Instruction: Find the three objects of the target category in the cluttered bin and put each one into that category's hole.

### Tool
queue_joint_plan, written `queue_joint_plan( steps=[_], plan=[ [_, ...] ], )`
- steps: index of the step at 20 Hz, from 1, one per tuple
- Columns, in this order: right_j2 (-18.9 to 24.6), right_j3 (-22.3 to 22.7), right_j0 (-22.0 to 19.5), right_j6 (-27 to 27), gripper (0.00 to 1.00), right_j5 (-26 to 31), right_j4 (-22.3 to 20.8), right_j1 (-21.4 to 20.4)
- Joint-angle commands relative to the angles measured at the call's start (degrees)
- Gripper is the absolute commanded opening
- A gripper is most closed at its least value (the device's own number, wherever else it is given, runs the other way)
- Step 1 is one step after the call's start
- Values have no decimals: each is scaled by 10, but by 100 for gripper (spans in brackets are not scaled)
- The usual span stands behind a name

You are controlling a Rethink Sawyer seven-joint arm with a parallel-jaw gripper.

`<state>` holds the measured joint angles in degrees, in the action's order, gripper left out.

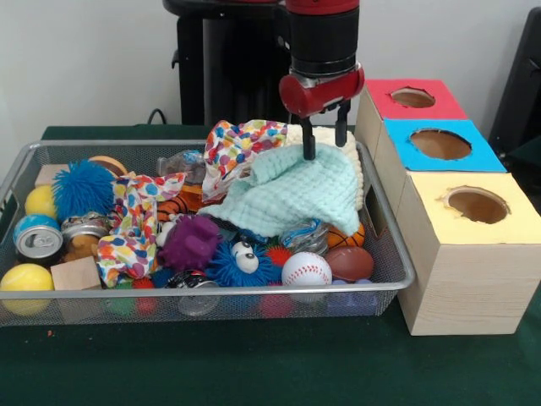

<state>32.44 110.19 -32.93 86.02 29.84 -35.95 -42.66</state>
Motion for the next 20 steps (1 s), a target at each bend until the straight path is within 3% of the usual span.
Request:
queue_joint_plan(
  steps=[1, 4, 9, 14, 16, 20],
  plan=[
    [-51, 6, -9, -23, 100, 146, 10, -74],
    [-53, 25, -33, -67, 100, 181, 5, -101],
    [-56, 40, -48, -45, 100, 183, -8, -73],
    [-65, 81, -59, -6, 100, 101, -49, -57],
    [-73, 80, -61, 8, 100, 63, -72, -31],
    [-88, 64, -69, 45, 100, -65, -106, 72]
  ],
)
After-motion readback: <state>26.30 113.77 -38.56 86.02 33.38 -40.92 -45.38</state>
